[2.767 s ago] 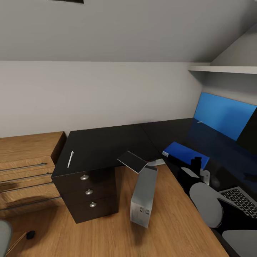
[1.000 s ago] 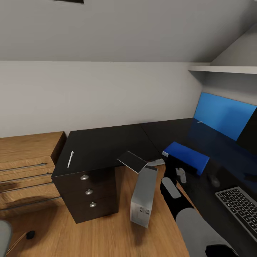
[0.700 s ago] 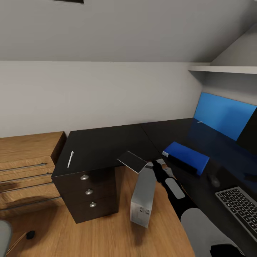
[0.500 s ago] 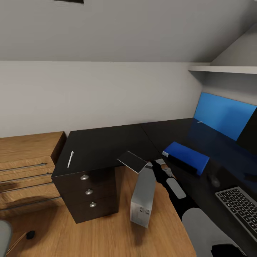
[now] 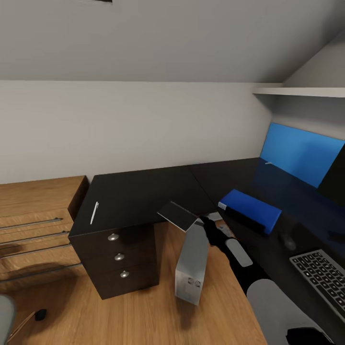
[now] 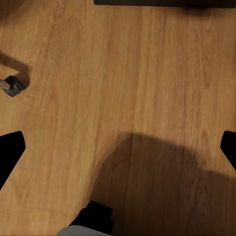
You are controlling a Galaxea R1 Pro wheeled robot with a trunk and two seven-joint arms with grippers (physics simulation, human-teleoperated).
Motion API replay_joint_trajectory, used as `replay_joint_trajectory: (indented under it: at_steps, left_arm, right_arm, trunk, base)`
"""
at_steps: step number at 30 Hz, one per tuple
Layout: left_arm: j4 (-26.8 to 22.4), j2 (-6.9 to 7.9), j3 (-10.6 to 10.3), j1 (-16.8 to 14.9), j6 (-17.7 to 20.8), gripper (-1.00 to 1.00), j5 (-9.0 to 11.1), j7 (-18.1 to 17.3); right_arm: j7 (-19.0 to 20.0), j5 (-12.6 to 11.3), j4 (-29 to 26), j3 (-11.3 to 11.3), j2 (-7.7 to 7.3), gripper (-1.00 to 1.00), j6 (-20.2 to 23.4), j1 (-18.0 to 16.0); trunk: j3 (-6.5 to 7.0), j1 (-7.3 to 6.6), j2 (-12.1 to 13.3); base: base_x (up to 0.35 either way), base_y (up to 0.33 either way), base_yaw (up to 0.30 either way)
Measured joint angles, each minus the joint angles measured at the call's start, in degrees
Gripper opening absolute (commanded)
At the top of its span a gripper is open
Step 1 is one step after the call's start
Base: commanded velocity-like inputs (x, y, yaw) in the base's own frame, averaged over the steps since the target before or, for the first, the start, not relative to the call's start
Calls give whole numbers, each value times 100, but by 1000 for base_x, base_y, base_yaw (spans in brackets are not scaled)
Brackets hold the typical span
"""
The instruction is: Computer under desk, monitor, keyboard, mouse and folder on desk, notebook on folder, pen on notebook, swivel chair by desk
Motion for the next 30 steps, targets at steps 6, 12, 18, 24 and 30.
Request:
replay_joint_trajectory:
  at_steps: [6, 12, 18, 24, 30]
  left_arm:
    - [-1, 0, -1, 0, 2, 100, 0, 0]
    - [-1, 0, -1, 0, 5, 100, 0, 0]
    - [-1, 0, -1, 0, 8, 100, 2, 0]
    - [-1, 0, -1, 0, 9, 100, 1, 0]
    - [-1, 0, -1, 0, 5, 100, 0, -6]
  right_arm:
    - [13, -457, 15, 3, 32, 100, 199, 37]
    - [8, -697, 21, 3, 23, 100, 210, 43]
    - [14, -726, 23, 15, 24, 100, 216, 52]
    - [15, -724, 19, 37, 37, 100, 214, 114]
    - [23, -697, -13, 274, 39, 100, 450, 159]
  trunk:
    - [-108, 132, -241]
    - [-216, 264, -481]
    - [-323, 395, -722]
    - [-431, 527, -963]
    - [-432, 528, -964]
  base:
    - [0, 0, 0]
    - [0, 0, 0]
    - [0, 0, 0]
    - [0, 0, 0]
    - [0, 0, 0]
